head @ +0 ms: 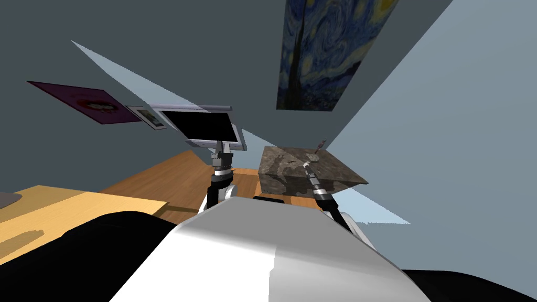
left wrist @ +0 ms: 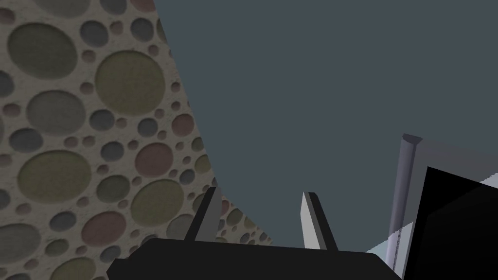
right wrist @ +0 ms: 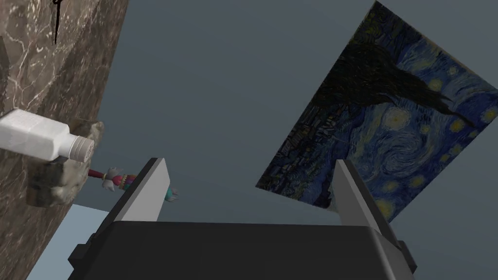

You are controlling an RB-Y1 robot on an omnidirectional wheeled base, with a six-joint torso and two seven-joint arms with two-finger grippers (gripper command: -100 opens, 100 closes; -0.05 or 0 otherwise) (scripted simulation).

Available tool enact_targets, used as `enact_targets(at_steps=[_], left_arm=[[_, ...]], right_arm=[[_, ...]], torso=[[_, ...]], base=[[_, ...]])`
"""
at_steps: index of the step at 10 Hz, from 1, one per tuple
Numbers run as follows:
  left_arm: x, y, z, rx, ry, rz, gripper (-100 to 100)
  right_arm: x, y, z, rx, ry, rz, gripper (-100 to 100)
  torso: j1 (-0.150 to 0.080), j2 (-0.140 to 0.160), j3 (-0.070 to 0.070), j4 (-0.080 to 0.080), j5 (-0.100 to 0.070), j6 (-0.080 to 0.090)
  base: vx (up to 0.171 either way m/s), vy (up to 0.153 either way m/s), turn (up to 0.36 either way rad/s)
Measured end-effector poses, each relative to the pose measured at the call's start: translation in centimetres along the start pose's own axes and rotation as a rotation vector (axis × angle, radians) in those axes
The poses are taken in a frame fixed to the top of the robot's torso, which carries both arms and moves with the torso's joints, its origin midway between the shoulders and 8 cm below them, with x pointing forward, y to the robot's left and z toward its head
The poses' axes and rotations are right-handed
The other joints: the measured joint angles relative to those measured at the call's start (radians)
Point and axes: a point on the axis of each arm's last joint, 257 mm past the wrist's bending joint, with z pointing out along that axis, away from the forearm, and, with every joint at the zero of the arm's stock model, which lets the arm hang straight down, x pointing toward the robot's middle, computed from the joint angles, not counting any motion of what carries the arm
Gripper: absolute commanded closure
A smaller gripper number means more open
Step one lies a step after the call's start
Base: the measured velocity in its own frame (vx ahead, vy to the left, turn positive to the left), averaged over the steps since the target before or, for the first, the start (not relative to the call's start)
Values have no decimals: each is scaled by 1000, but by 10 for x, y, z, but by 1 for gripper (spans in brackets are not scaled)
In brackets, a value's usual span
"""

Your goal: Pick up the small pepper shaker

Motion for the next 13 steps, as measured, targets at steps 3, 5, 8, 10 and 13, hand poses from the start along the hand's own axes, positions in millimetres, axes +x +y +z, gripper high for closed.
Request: enact_targets(at_steps=[3,5,8,10,13], left_arm=[[0,0,0,0,0,0,0],[0,0,0,0,0,0,0],[0,0,0,0,0,0,0],[0,0,0,0,0,0,0],[0,0,0,0,0,0,0]], right_arm=[[10,-52,-17,109,99,-164,-100],[12,-85,-35,175,168,-283,-100],[3,-132,-53,262,261,-471,-100],[-9,-156,-64,306,302,-565,-100],[-30,-191,-80,367,360,-716,-100]], torso=[[-1,0,0,0,0,0],[-2,0,0,0,0,0],[-3,-1,0,0,-1,0],[-3,-1,0,0,-1,0],[-4,-1,-1,0,-1,0]], base=[[-13,9,131],[-13,-3,164],[-13,-18,173],[-8,-17,94],[-11,-30,219]])
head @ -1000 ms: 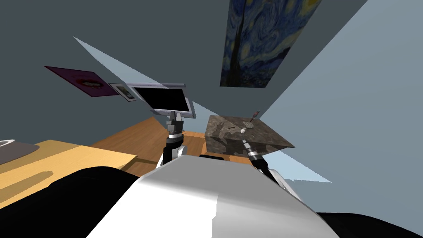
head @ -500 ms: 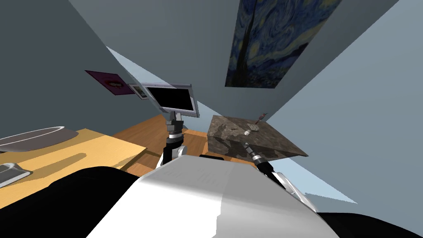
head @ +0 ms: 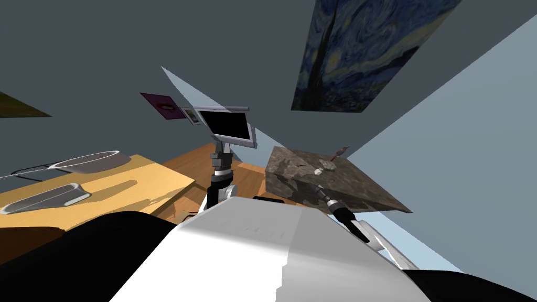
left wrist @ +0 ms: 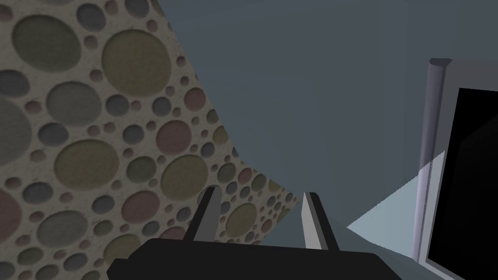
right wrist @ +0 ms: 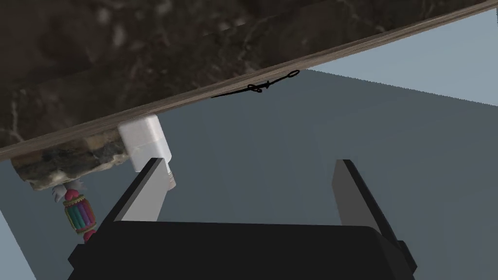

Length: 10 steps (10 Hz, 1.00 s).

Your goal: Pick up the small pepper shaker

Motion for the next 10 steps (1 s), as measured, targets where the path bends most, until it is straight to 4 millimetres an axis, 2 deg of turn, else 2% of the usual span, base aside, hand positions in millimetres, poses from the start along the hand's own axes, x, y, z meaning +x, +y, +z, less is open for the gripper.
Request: enact_targets(at_steps=[2,3,5,9,10], left_arm=[[0,0,0,0,0,0,0],[0,0,0,0,0,0,0],[0,0,0,0,0,0,0],[0,0,0,0,0,0,0],[0,0,0,0,0,0,0]], right_arm=[[-3,-35,-7,51,32,-108,-100],[-4,-41,-6,63,38,-134,-100],[-8,-66,-5,100,55,-210,-100],[-28,-121,-7,183,83,-375,-100],[-41,-135,-10,207,90,-429,-100]], torso=[[-1,0,0,0,0,0],[0,0,0,0,0,1],[0,-1,0,0,0,0],[0,-1,0,0,0,0],[0,-1,0,0,0,0]], base=[[-8,-38,132],[-4,-21,128],[-7,-31,216],[-7,-37,224],[-7,-32,130]])
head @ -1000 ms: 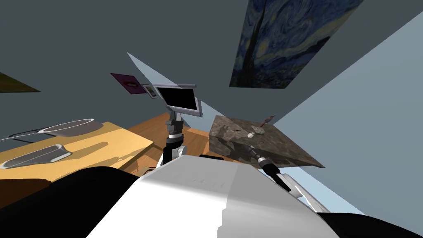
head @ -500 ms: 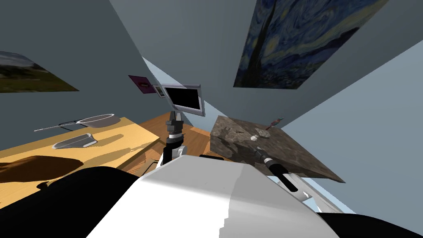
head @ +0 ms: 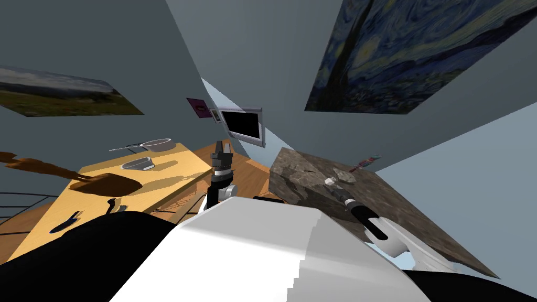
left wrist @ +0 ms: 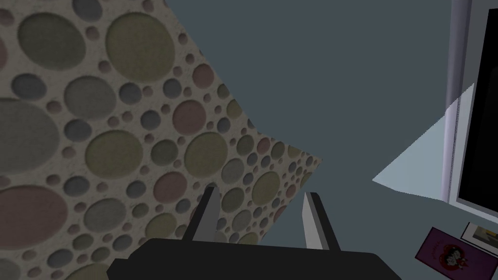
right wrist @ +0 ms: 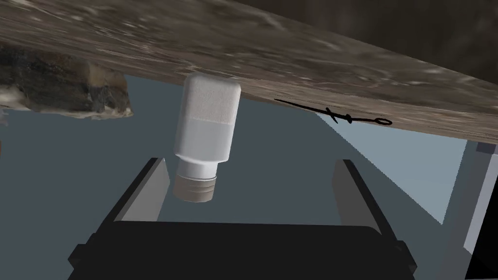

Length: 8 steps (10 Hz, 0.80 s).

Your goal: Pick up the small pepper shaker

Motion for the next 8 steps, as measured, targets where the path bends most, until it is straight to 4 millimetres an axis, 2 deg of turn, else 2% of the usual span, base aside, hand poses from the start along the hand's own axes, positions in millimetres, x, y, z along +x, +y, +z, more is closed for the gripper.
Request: enact_targets(at_steps=[2,4,5,6,8], left_arm=[[0,0,0,0,0,0,0],[0,0,0,0,0,0,0],[0,0,0,0,0,0,0],[0,0,0,0,0,0,0],[0,0,0,0,0,0,0]], right_arm=[[3,-20,0,31,8,-44,-100],[-2,-42,0,65,16,-110,-100],[-3,-43,0,68,16,-114,0],[-3,-43,0,68,16,-114,-100],[-10,-36,17,62,16,-107,-100]], torso=[[1,0,0,0,0,1],[1,-1,0,0,0,1],[2,0,0,0,0,1],[2,0,0,0,0,1],[1,4,2,1,0,1]], base=[[-2,-20,162],[3,-20,119],[0,0,0],[-32,-15,7],[-87,-46,19]])
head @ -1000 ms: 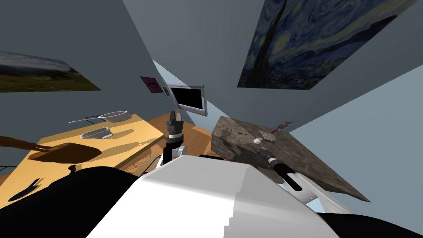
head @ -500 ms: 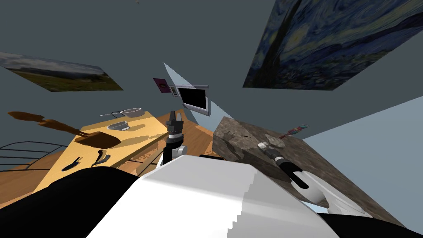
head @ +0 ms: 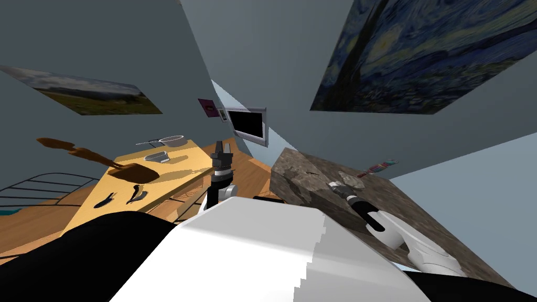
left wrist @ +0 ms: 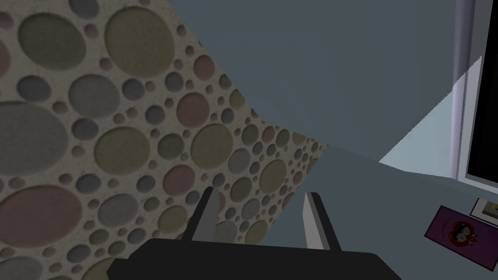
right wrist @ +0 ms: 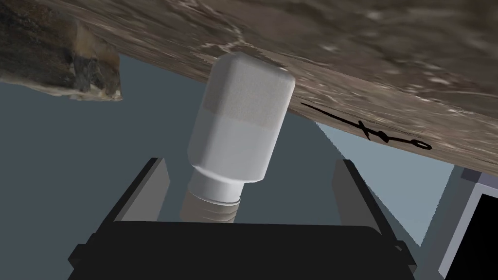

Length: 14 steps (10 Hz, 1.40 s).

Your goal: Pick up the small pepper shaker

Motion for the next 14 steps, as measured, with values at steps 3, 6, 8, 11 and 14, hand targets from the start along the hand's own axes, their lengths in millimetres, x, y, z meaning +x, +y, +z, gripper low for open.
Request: enact_targets(at_steps=[3,6,8,11,14], left_arm=[[0,0,0,0,0,0,0],[0,0,0,0,0,0,0],[0,0,0,0,0,0,0],[0,0,0,0,0,0,0],[0,0,0,0,0,0,0]], right_arm=[[-8,12,22,-2,3,10,-100],[-16,21,41,-2,7,13,-100],[-25,25,51,-1,4,11,-100],[-34,28,64,6,5,8,-100],[-46,31,81,19,7,0,-100]], torso=[[1,1,0,0,0,0],[1,0,0,0,0,0],[1,-1,0,0,0,0],[1,-1,0,0,0,1],[0,0,0,0,0,1]], base=[[-73,-34,9],[-58,-24,6],[-39,-19,8],[-54,-26,7],[-55,-32,10]])
